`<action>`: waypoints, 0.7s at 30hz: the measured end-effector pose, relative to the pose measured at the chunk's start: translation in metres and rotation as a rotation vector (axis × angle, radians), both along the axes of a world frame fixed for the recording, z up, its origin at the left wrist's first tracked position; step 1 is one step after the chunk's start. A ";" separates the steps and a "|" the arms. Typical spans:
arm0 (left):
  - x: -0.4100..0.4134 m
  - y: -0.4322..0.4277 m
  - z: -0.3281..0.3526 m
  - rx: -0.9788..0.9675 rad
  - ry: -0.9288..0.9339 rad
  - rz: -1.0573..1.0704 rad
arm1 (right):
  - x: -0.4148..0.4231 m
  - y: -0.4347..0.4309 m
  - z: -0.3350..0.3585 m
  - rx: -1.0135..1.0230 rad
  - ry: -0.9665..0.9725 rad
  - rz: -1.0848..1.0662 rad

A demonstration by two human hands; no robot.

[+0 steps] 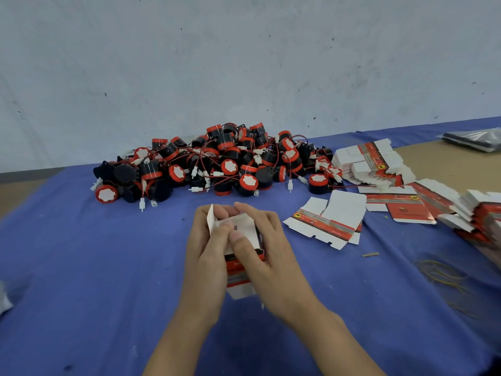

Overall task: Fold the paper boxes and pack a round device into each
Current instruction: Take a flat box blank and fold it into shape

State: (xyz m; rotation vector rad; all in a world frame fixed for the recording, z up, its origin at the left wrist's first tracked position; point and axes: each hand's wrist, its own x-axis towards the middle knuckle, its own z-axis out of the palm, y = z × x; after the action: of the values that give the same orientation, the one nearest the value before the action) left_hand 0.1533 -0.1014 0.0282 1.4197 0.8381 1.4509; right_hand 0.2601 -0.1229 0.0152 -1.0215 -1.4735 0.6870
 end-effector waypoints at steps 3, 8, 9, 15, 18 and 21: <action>0.000 0.002 -0.001 0.000 0.025 0.018 | 0.001 0.000 0.000 0.038 -0.015 -0.024; 0.000 0.003 0.005 -0.110 -0.110 -0.199 | 0.007 0.004 0.003 0.081 -0.004 -0.157; 0.001 0.004 0.007 -0.151 -0.144 -0.229 | 0.008 0.005 0.003 0.091 -0.012 -0.188; 0.001 0.006 0.007 -0.338 -0.193 -0.417 | 0.014 0.005 -0.001 0.178 -0.200 -0.289; 0.000 0.007 0.005 -0.361 -0.225 -0.405 | 0.021 0.005 -0.003 0.183 -0.285 -0.270; 0.001 0.010 0.000 -0.378 -0.200 -0.351 | 0.024 0.005 -0.002 0.166 -0.355 -0.238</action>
State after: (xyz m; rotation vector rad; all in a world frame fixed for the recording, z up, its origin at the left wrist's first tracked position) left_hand 0.1542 -0.0911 0.0280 1.0532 0.6554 1.0784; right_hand 0.2844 -0.1183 0.0133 -1.2073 -1.6453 0.2146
